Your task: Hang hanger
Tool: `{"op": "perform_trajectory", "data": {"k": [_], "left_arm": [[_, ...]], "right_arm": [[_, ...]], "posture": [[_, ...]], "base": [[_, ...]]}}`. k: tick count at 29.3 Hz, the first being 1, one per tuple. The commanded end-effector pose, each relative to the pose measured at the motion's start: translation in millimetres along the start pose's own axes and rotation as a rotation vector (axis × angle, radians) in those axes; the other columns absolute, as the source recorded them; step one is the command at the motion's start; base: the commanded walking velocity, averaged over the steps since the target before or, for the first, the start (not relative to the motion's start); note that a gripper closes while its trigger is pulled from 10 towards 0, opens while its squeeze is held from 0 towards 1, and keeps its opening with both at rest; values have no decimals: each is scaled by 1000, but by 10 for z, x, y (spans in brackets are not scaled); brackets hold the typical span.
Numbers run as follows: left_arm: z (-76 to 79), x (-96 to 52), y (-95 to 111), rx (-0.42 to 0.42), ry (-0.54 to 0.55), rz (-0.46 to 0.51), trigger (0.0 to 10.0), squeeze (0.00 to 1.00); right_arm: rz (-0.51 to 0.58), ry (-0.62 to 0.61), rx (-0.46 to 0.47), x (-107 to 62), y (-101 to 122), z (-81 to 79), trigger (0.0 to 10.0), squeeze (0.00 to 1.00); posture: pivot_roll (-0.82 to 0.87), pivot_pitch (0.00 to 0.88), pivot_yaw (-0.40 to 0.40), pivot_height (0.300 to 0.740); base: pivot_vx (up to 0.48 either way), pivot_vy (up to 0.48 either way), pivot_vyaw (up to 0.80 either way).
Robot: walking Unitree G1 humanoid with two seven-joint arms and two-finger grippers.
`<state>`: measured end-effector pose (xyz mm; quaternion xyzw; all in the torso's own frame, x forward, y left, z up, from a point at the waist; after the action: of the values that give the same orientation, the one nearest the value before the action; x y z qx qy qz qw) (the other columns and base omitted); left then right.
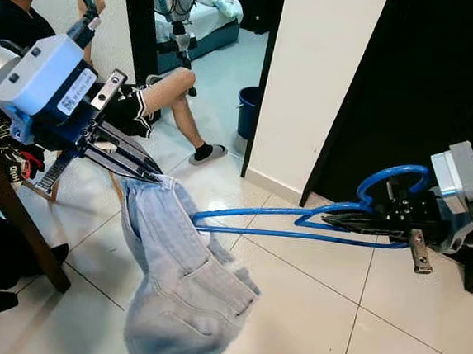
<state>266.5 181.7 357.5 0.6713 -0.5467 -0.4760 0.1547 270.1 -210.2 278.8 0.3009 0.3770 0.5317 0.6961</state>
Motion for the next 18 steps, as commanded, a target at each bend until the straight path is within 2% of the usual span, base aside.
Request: {"op": "perform_trajectory", "data": {"k": [1,6,10,14,16,17,18], "left_arm": [[-15,-48,108,33,-10,3,10000,0],[-39,-16,79,40,-8,5,10000,0],[-125,90,43,70,0,27,10000,0],[-174,170,50,80,16,55,10000,0],[-216,336,78,79,46,99,10000,0],[-216,336,78,79,46,99,10000,0],[-220,399,85,76,54,111,10000,0]], "right_arm": [[11,23,-5,43,29,-32,10000,0],[24,82,20,179,-4,-134,10000,0],[19,115,32,455,-92,-229,10000,0],[6,82,37,541,-121,-195,10000,0],[-53,-43,29,644,-170,-63,10000,0],[-53,-43,29,644,-170,-63,10000,0],[-79,-97,27,680,-188,-8,10000,0]], "posture": [[99,0,-1,740],[91,0,0,740],[91,0,0,740],[94,0,-1,740],[85,0,1,740],[85,0,1,740],[83,0,1,740]], "base": [[0,0,0],[0,0,0],[0,0,0],[0,0,0],[0,0,0],[0,0,0],[0,0,0]]}}
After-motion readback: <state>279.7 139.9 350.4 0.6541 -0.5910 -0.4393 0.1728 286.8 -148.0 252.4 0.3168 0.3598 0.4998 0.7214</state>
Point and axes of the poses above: a point about 5 cm out from each wrist's last joint towards the gripper, its own x axis pointing out of the wrist towards the gripper, its own y axis along the axis of the wrist's last joint, z = x × y, the point moved 1 cm from there along x, pointing out of the wrist towards the gripper, and after that the axes turned 9 degrees about -x, right-handed, at the moved point
